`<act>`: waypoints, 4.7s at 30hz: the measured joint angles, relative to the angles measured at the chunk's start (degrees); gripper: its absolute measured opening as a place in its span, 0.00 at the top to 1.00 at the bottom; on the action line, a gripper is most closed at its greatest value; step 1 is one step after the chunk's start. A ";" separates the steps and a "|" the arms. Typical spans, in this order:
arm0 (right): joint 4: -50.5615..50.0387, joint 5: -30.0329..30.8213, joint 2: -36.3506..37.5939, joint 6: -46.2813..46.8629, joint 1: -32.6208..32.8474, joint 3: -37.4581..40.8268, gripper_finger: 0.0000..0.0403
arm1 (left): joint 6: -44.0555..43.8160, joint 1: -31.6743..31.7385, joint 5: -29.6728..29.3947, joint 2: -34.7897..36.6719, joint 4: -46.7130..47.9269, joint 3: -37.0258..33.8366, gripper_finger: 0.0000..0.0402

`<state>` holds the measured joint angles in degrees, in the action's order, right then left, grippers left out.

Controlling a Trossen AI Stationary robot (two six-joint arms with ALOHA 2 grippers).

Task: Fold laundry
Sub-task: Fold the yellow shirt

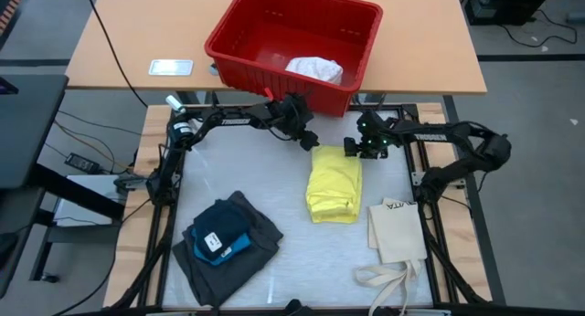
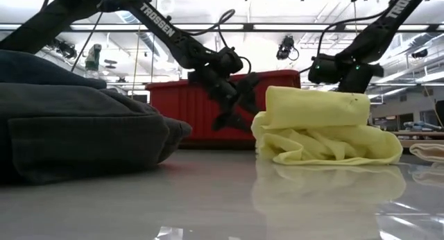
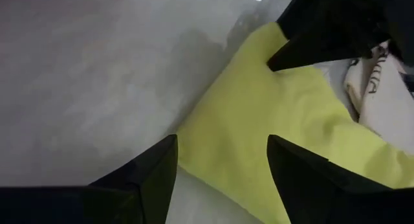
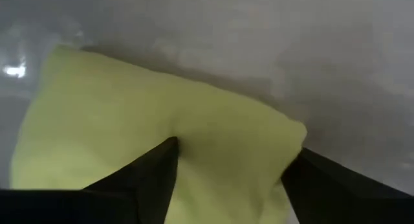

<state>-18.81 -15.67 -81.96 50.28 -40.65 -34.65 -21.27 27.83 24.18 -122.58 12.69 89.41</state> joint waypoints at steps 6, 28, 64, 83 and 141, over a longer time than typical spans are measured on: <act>1.71 -3.27 -2.56 -4.42 3.13 0.01 0.64 | 3.47 0.01 0.04 0.58 10.06 0.02 0.40; 5.77 8.60 22.86 -25.89 15.53 0.19 0.97 | 16.35 -3.78 0.58 1.32 7.52 0.02 0.54; 1.52 5.33 29.47 -34.97 17.39 3.58 0.97 | 22.10 -4.26 6.58 8.70 3.84 -0.01 0.24; 9.85 -1.23 29.54 -33.40 11.81 3.58 0.97 | 28.15 -6.18 6.60 6.17 0.85 0.02 0.24; 4.02 15.92 30.96 10.22 56.10 2.23 0.66 | 46.14 -37.52 -5.83 10.03 10.91 2.05 0.94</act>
<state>-14.79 0.25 -51.00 60.49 15.45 -32.43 24.87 -9.69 18.35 -112.55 23.59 91.46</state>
